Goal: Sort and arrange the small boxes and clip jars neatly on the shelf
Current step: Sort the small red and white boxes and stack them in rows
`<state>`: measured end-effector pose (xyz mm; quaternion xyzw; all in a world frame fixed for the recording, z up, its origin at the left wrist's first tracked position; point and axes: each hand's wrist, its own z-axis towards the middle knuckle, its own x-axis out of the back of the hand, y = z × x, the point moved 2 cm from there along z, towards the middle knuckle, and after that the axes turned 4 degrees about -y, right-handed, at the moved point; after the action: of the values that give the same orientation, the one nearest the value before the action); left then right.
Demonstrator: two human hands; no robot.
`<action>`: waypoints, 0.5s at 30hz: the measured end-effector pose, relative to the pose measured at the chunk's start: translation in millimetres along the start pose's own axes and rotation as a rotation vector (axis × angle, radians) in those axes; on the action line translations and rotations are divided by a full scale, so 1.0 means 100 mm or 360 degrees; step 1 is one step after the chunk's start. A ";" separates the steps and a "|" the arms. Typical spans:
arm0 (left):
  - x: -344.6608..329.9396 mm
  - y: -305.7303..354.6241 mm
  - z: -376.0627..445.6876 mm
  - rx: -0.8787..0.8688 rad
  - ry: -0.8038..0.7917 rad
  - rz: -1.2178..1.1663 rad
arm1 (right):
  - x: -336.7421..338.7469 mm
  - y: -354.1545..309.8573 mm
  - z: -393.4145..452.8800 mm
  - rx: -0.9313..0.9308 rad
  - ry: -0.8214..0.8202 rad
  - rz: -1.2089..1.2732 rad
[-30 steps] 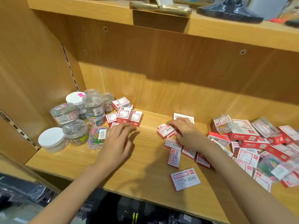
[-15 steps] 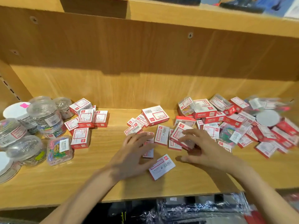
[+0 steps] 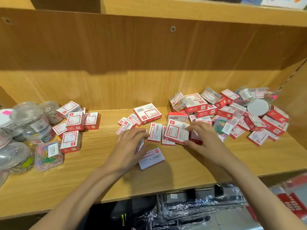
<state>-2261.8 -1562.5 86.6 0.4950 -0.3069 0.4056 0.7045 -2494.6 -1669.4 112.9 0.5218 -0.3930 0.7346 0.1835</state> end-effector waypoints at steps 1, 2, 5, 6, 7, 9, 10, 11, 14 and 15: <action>0.01 0.03 0.03 0.0022 0.0023 -0.0007 | -0.01 0.01 0.01 0.0011 -0.0041 -0.0047; 0.02 0.07 0.07 0.0037 0.0058 -0.0015 | -0.01 0.02 0.01 0.0041 -0.0086 -0.0067; -0.01 0.18 0.21 0.0041 0.0093 -0.0014 | 0.12 0.12 0.02 0.0125 -0.0110 0.0101; -0.03 0.22 0.26 0.0022 0.0078 -0.0001 | 0.19 0.21 0.03 0.0129 -0.0055 0.0156; -0.06 0.27 0.31 -0.0016 0.0061 0.0012 | 0.27 0.32 0.04 0.0111 -0.0021 0.0164; -0.16 0.41 0.42 -0.0118 0.0029 0.0053 | 0.38 0.52 0.04 0.0064 -0.0100 0.0113; -0.21 0.49 0.48 -0.0138 0.0020 0.0065 | 0.39 0.60 0.03 0.0080 -0.0182 0.0064; -0.26 0.57 0.53 -0.0130 0.0030 0.0063 | 0.40 0.66 0.02 0.0131 -0.0252 -0.0001; -0.40 0.75 0.69 -0.0118 0.0036 0.0097 | 0.42 0.75 0.06 0.0297 -0.0318 0.0058; -0.45 0.81 0.73 -0.0123 -0.0020 0.0128 | 0.46 0.77 0.10 0.0300 -0.0291 0.0195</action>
<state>-2356.3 -1629.5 108.9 0.4571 -0.3463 0.4183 0.7044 -2558.3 -1731.9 126.5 0.5766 -0.3683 0.7274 0.0520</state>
